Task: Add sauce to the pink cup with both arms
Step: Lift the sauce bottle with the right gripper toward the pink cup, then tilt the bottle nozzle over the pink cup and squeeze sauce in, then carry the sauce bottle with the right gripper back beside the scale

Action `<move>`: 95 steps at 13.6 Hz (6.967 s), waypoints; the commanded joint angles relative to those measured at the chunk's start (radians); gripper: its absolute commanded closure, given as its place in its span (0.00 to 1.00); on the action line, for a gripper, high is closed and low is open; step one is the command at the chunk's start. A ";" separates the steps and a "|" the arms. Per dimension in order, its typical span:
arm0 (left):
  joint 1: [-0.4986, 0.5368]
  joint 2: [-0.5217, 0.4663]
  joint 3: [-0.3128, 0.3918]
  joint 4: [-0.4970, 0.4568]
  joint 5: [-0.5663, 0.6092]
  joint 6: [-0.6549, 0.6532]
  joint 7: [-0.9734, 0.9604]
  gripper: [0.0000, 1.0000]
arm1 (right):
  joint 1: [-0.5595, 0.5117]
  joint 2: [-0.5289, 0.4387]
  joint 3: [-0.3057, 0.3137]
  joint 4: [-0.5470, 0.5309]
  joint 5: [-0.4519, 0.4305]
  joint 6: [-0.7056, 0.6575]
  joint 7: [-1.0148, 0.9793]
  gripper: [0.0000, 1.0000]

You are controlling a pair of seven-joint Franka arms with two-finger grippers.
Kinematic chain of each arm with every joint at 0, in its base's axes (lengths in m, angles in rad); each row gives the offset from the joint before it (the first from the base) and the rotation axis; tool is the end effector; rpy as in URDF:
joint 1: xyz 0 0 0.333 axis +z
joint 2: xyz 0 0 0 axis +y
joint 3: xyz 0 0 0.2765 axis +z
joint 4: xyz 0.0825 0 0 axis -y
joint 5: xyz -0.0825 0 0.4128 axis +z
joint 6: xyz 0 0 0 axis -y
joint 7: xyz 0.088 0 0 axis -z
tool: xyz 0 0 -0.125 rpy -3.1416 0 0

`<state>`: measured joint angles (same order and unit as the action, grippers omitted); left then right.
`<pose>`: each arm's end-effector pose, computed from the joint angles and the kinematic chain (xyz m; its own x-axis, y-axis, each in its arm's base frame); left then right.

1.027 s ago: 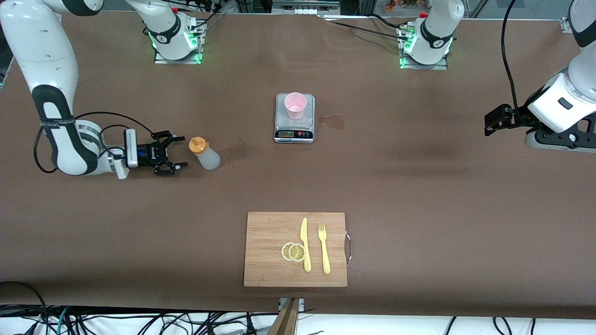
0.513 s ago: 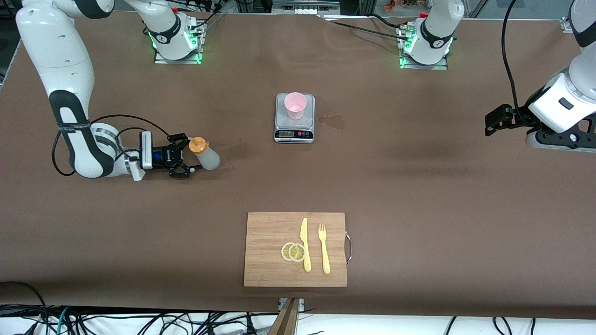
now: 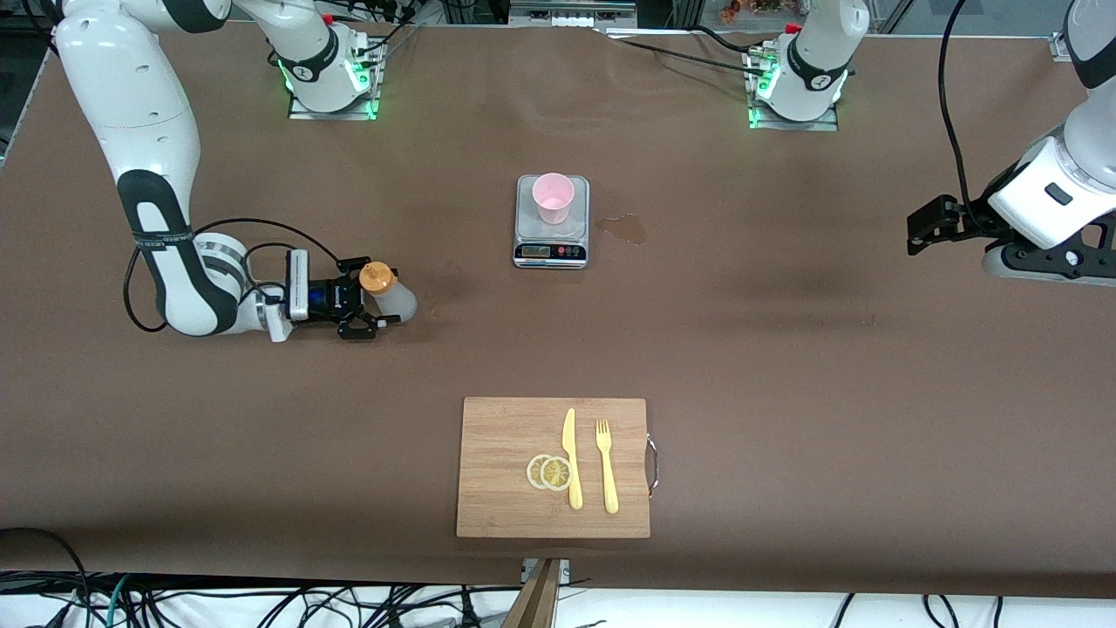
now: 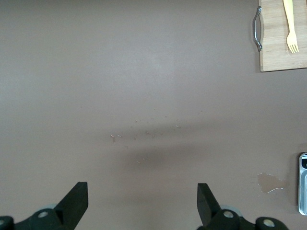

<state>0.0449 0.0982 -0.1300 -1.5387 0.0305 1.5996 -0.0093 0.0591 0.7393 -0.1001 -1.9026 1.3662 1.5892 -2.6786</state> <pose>0.6080 -0.0453 0.5274 0.9964 -0.0764 -0.0363 -0.0771 -0.9969 -0.0181 0.5409 0.0946 0.0615 -0.0476 0.1742 0.9836 0.9868 0.1607 0.0193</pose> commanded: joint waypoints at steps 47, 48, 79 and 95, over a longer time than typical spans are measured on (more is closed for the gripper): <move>0.001 0.000 -0.007 0.022 0.005 -0.032 -0.003 0.00 | 0.752 -0.646 0.167 -0.293 -1.340 0.517 2.172 0.90; 0.003 0.000 -0.003 0.022 -0.021 -0.035 0.000 0.00 | 0.754 -0.641 0.172 -0.285 -1.360 0.497 2.186 0.90; -0.003 0.003 -0.006 0.043 -0.046 -0.032 -0.008 0.00 | 0.414 -0.692 0.183 -0.021 -1.197 0.212 1.807 0.89; -0.003 0.003 -0.006 0.043 -0.046 -0.032 -0.008 0.00 | 0.084 -0.419 -0.127 -0.119 -0.371 0.106 0.392 0.89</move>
<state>0.0416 0.0981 -0.1359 -1.5120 -0.0005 1.5855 -0.0122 0.1576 0.2613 -0.2140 -2.0036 0.9053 1.7262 -2.1483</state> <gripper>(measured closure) 0.000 0.771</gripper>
